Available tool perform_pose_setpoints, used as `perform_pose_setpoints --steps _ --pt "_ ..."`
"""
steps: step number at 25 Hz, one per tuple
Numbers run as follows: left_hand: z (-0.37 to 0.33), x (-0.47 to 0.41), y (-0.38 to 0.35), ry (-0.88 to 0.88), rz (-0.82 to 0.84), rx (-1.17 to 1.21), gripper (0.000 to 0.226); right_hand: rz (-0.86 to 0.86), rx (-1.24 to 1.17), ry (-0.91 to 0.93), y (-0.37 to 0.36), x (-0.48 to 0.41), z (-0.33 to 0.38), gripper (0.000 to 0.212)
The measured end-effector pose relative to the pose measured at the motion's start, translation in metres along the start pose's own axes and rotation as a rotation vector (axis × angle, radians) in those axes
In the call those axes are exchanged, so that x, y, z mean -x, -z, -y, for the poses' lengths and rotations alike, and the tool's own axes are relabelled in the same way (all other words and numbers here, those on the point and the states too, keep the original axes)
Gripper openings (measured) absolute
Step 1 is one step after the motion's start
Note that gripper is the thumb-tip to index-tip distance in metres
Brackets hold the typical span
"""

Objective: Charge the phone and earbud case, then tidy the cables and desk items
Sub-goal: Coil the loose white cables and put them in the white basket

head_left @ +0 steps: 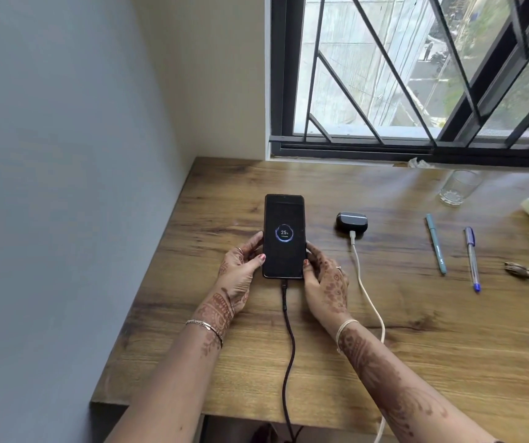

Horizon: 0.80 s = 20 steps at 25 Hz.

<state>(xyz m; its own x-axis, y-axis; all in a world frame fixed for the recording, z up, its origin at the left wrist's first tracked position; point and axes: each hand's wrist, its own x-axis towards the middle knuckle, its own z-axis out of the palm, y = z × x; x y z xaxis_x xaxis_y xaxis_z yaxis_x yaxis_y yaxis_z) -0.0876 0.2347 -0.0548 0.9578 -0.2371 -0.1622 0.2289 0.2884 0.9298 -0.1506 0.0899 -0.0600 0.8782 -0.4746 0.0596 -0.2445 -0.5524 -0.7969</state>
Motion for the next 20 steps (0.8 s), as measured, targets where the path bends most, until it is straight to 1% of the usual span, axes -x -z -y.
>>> perform_pose_setpoints --steps 9,20 --pt "0.0064 -0.0011 0.0049 -0.017 0.02 0.043 0.046 -0.012 -0.002 0.076 -0.0038 0.0026 -0.0048 0.044" --pt "0.0075 -0.0021 0.0066 -0.027 0.027 0.067 0.046 -0.013 -0.021 0.093 -0.0067 0.0036 -0.0065 0.045"
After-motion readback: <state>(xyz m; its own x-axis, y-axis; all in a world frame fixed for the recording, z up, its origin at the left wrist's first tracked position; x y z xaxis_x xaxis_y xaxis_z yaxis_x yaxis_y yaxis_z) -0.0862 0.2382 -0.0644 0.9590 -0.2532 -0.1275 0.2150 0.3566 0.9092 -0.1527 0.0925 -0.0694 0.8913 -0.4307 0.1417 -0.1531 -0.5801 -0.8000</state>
